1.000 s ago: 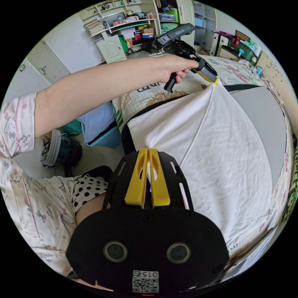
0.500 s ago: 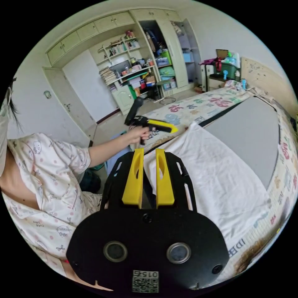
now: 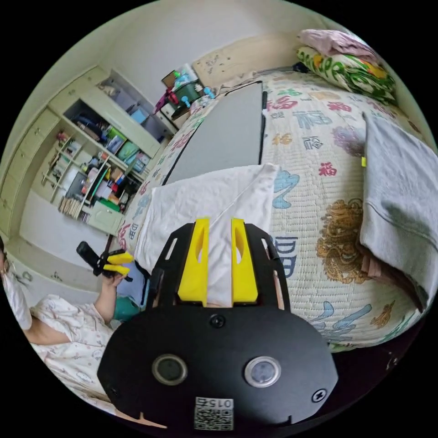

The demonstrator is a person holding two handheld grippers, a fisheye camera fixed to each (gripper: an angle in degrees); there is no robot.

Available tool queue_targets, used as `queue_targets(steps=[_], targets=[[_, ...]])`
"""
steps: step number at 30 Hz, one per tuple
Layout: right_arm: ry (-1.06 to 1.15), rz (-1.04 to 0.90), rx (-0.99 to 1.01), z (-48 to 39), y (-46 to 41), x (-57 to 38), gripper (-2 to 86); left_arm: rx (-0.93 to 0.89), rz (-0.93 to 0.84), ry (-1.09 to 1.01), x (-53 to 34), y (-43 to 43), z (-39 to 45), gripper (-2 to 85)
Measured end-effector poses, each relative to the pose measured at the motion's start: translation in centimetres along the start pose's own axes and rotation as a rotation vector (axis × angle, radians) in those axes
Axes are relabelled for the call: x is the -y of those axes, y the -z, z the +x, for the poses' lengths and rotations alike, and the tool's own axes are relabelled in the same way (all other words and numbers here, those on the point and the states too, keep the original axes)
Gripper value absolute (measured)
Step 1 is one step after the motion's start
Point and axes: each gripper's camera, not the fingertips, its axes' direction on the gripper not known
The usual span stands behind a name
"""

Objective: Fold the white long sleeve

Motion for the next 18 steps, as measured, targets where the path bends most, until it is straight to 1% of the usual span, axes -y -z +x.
queue_targets(steps=[2,5,9,13,16,18], targets=[[-0.091,0.045,-0.028,1.5,0.1,2.0,8.0,-0.042,-0.042,-0.073,1.2,-3.7,0.6,8.2],[-0.157,0.038,-0.023,2.2,-0.8,5.0,8.4,-0.096,-0.102,-0.146,2.0,-8.3,0.8,8.8],[-0.164,0.028,-0.045,1.7,-1.8,8.8,8.7,-0.081,-0.182,-0.182,1.6,-11.9,-0.9,8.8],[-0.171,0.000,-0.060,1.3,-3.7,13.1,8.7,-0.065,-0.298,-0.192,-0.3,-14.6,-3.1,8.5],[-0.150,-0.024,-0.070,0.7,-5.0,15.7,7.9,-0.033,-0.322,-0.203,-1.7,-14.9,-3.7,7.8],[-0.109,-0.041,-0.078,0.0,-5.5,17.0,5.6,-0.013,-0.329,-0.200,-2.3,-14.9,-4.0,6.2]])
